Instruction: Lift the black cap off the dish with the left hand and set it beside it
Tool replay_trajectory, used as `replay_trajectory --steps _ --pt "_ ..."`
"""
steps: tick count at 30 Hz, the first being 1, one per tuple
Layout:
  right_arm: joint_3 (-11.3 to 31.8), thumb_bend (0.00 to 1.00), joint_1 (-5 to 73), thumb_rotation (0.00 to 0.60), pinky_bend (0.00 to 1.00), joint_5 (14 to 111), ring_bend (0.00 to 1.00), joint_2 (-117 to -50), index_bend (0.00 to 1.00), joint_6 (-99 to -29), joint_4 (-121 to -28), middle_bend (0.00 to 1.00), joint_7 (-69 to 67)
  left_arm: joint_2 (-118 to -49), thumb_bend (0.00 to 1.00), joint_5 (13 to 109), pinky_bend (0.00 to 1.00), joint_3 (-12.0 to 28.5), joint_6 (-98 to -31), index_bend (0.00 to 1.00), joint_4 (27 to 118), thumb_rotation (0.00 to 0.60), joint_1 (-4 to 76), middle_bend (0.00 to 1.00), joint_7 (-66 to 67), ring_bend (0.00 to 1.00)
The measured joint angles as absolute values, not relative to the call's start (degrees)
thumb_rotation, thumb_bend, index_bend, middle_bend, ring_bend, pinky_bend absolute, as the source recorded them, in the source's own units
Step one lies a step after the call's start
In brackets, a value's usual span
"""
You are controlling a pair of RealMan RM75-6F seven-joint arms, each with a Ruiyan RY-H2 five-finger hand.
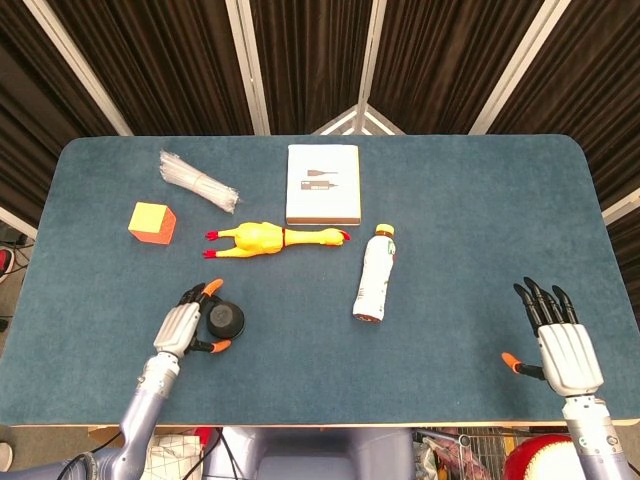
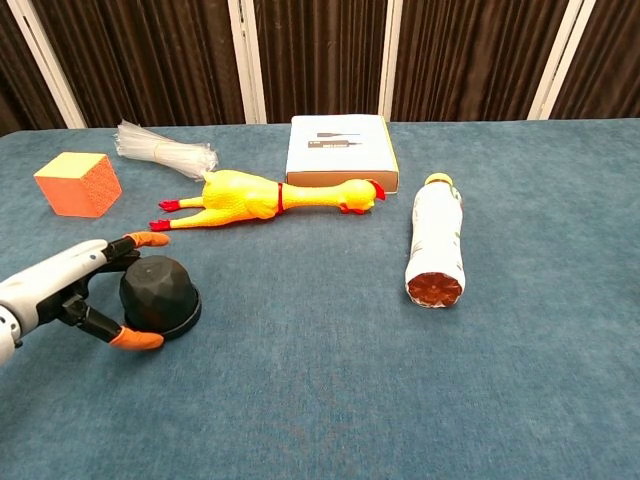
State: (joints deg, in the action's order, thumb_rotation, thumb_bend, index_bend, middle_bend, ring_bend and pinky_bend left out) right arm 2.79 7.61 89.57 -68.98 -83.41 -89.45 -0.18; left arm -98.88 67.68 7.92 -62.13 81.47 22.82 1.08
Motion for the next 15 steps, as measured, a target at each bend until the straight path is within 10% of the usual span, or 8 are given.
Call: replay_trajectory --steps 15 --pt "2.62 0.15 7.88 0.6 0.0 89.23 0.12 -69.14 0.0 -82.72 -89.23 0.0 -0.37 -99.67 0.46 67.79 0.0 8.73 -62.31 0.12 80.42 0.6 23.02 0.38 -1.11 0.0"
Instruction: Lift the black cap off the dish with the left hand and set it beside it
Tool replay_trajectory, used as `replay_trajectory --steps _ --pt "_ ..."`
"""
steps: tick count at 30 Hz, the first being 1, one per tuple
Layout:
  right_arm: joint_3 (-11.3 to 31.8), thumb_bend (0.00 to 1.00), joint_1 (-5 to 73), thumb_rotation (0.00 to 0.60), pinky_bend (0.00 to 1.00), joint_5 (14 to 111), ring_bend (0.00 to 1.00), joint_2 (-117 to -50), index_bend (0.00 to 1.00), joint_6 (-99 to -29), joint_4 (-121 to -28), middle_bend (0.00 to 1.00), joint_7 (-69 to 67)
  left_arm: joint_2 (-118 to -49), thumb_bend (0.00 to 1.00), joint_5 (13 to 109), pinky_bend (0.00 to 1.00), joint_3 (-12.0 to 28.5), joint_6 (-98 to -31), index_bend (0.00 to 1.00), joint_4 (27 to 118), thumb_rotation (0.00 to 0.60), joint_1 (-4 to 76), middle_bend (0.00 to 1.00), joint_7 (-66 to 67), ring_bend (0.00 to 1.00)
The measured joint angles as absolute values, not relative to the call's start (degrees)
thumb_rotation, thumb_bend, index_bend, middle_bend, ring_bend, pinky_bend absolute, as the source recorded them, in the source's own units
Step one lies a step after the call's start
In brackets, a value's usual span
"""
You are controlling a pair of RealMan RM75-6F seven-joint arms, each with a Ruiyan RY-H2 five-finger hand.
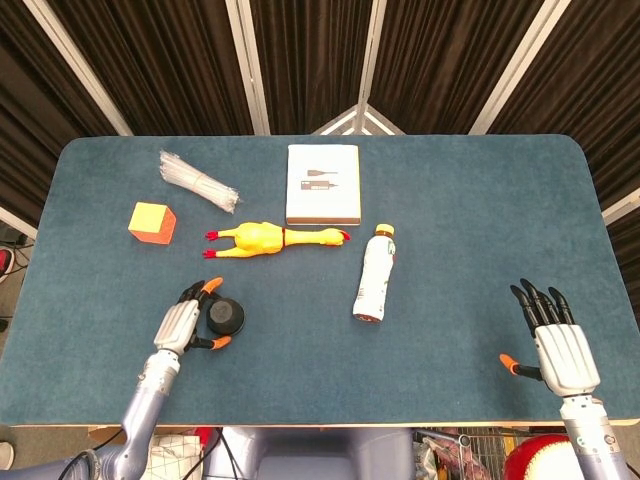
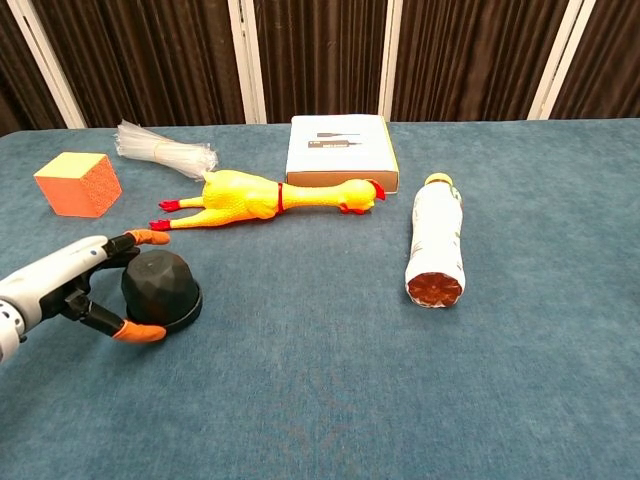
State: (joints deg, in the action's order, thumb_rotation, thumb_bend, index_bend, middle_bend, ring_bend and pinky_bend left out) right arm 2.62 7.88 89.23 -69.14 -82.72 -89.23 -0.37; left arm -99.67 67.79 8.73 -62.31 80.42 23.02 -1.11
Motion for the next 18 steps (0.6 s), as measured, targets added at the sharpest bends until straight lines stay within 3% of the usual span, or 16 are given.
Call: replay_trajectory --steps 9,18 --pt "2.31 0.15 7.87 0.6 0.0 89.57 0.13 -69.23 0.0 -82.74 -89.31 0.0 0.05 -95.17 0.46 71.08 0.0 9.78 -66.32 0.13 85.89 0.6 22.2 0.39 -2.35 0.0" --pt "2.34 0.15 7.98 0.6 0.0 89.69 0.13 -69.47 0.0 -82.8 -89.57 0.0 0.93 -83.86 0.46 69.38 0.0 11.26 -68.63 0.16 100.34 0.6 20.85 0.42 3.55 0.0"
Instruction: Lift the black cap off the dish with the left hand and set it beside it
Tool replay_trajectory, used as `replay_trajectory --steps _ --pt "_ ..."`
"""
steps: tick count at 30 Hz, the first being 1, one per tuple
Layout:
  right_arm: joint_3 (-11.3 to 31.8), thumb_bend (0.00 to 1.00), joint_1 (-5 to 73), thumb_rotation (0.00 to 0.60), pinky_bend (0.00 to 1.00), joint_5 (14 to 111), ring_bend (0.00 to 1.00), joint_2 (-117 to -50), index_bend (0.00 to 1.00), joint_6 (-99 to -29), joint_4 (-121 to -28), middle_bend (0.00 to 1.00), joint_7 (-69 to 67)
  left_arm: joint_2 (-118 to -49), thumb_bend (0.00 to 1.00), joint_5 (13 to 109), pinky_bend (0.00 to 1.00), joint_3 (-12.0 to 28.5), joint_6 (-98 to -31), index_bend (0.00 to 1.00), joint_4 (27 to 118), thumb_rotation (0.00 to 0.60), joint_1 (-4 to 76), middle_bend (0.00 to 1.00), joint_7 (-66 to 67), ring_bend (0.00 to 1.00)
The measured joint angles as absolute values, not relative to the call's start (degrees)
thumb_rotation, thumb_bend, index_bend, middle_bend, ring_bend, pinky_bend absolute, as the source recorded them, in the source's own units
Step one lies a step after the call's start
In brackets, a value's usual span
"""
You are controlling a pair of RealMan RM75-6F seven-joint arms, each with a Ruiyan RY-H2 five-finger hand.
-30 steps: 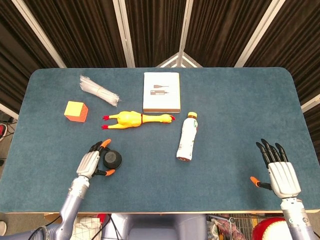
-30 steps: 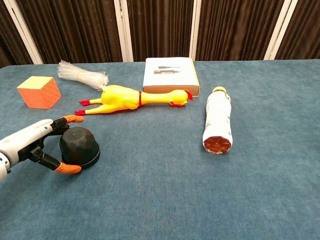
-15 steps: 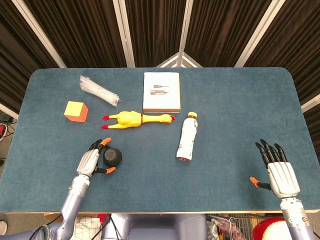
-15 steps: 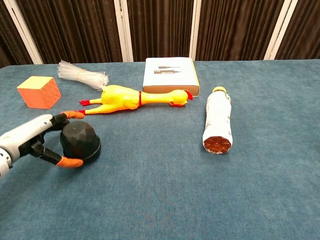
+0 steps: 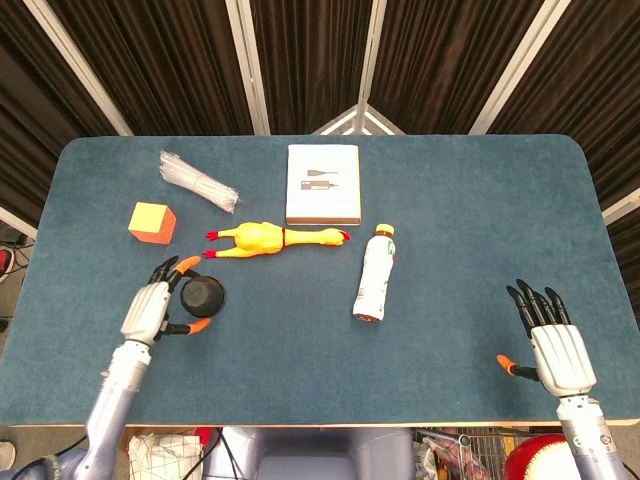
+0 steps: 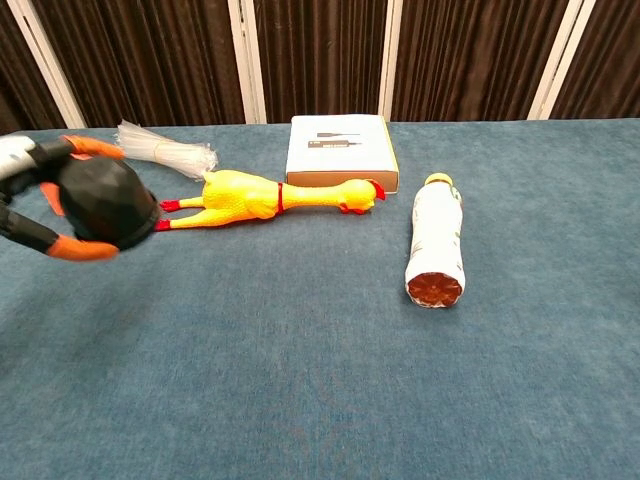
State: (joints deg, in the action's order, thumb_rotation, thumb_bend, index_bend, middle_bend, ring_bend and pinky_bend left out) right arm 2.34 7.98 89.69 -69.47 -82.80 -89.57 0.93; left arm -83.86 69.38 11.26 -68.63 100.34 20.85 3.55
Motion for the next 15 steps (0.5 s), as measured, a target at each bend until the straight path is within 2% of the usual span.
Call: replay_trajectory --steps 8,15 --pt "2.33 0.15 7.77 0.6 0.0 89.85 0.13 -68.96 0.0 -83.36 -90.42 0.0 0.73 -69.43 0.46 67.38 0.0 10.55 -69.89 0.17 111.14 0.6 17.94 0.42 6.3 0.0" --pt "2.16 0.15 7.71 0.6 0.0 90.28 0.13 -68.91 0.0 -83.59 -90.64 0.0 0.81 -54.96 0.46 65.48 0.0 10.98 -69.9 0.19 117.18 0.6 15.28 0.43 2.61 0.0"
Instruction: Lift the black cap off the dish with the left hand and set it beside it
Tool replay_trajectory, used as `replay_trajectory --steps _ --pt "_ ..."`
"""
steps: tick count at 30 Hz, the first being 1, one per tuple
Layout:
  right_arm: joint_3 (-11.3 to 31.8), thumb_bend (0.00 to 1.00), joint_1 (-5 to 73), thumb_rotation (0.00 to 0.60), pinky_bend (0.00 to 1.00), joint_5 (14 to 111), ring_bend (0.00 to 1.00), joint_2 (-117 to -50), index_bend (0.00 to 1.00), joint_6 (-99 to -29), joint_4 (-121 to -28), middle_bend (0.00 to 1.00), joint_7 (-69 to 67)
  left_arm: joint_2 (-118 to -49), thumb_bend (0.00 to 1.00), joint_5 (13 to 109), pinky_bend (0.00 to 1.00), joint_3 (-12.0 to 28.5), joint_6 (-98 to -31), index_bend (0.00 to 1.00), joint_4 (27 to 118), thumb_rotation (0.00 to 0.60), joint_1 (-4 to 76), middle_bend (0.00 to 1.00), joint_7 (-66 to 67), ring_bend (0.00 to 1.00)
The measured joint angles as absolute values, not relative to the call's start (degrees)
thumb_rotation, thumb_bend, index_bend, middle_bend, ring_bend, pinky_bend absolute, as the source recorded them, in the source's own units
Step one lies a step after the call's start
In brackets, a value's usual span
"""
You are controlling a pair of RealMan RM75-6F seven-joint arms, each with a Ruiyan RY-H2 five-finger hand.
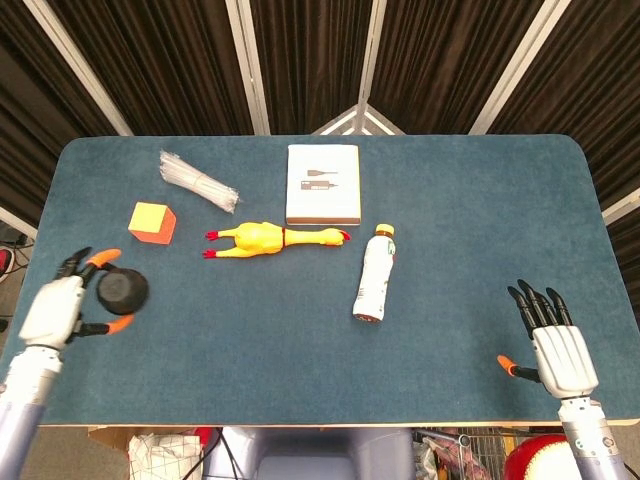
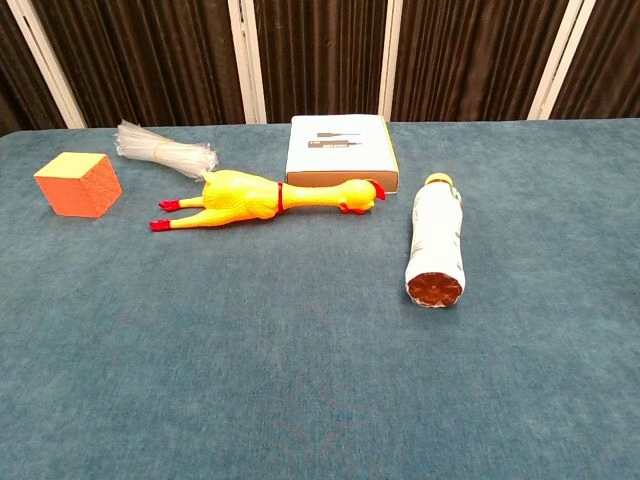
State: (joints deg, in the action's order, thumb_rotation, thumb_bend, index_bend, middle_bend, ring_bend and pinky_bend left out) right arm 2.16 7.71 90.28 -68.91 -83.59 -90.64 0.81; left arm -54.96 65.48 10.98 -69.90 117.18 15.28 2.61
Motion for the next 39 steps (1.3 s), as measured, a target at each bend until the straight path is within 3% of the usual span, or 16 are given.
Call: replay_trajectory --steps 6,12,16,20,24,32,35,39 --pt "1.92 0.15 7.69 0.6 0.0 90.38 0.13 -69.06 0.0 -83.41 -90.79 0.0 1.14 -52.98 0.46 63.72 0.0 11.39 -67.66 0.24 117.1 0.6 14.86 0.45 -3.72 0.0" --pt "2.07 0.15 7.82 0.6 0.0 90.0 0.13 -69.26 0.0 -83.13 -90.23 0.0 1.06 -61.96 0.46 61.29 0.0 12.84 -65.58 0.24 114.95 0.6 19.4 0.45 -2.55 0.0" --pt "2.09 0.15 8.02 0.6 0.0 89.35 0.13 -69.33 0.0 -82.25 -89.73 0.0 1.05 -72.03 0.46 58.45 0.0 13.69 -64.64 0.24 114.46 0.6 24.93 0.46 4.07 0.0" --pt "2.21 0.15 8.03 0.6 0.0 89.29 0.13 -69.28 0.0 -82.39 -89.42 0.0 0.47 -76.77 0.46 57.43 0.0 14.23 -67.56 0.24 116.91 0.6 27.41 0.47 12.34 0.0" --pt "2.1 0.15 7.84 0.6 0.0 89.81 0.13 -69.0 0.0 -83.05 -89.8 0.0 0.04 -72.72 0.46 57.58 0.0 14.41 -72.25 0.24 121.12 0.6 26.26 0.48 15.17 0.0" --pt "1.68 0.15 7.57 0.6 0.0 90.8 0.13 -68.83 0.0 -83.73 -90.81 0.0 0.54 -54.05 0.46 58.97 0.0 12.73 -75.66 0.26 123.99 0.6 18.1 0.48 7.23 0.0" --pt "1.59 0.15 7.64 0.6 0.0 90.83 0.13 -68.94 0.0 -83.48 -90.79 0.0 0.67 -52.75 0.47 59.58 0.0 11.74 -72.71 0.25 122.35 0.6 17.25 0.48 0.88 0.0" --pt "1.67 0.15 7.72 0.6 0.0 90.9 0.13 -68.98 0.0 -83.5 -91.0 0.0 1.34 -58.06 0.47 59.34 0.0 10.92 -65.73 0.25 119.79 0.6 19.74 0.48 -1.55 0.0"
